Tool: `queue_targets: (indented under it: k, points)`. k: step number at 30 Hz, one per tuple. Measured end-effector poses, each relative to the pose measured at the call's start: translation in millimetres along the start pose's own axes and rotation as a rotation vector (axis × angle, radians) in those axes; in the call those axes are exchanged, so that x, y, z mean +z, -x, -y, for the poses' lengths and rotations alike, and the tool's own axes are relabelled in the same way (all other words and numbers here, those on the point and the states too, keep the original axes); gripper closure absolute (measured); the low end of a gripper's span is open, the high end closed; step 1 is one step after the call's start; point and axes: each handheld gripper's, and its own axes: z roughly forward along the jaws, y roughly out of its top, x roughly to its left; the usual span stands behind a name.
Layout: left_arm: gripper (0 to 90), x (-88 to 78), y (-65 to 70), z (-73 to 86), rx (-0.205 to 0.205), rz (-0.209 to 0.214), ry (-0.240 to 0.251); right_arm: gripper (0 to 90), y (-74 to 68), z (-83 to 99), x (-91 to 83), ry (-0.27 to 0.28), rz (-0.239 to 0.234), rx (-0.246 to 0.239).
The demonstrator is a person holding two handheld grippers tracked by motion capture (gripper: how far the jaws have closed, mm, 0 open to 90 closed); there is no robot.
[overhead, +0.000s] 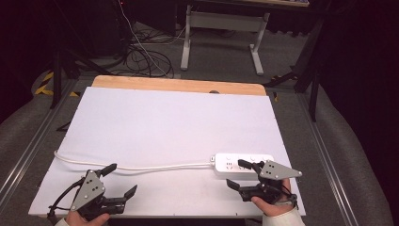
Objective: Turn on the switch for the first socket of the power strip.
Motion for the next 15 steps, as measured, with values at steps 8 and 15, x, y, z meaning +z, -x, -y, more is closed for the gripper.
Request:
queue_targets:
  k: [8,15]
  points:
    - [10.4,0.5,-0.2,0.3,0.005,-0.006,-0.003,17.5,-1.0,13.5,2.2,-0.018,-0.002,-0.019]
    - [10.4,0.6,-0.4,0.5,0.009,-0.010,-0.007,16.3,-3.1,25.3,5.5,-0.066,0.016,-0.026]
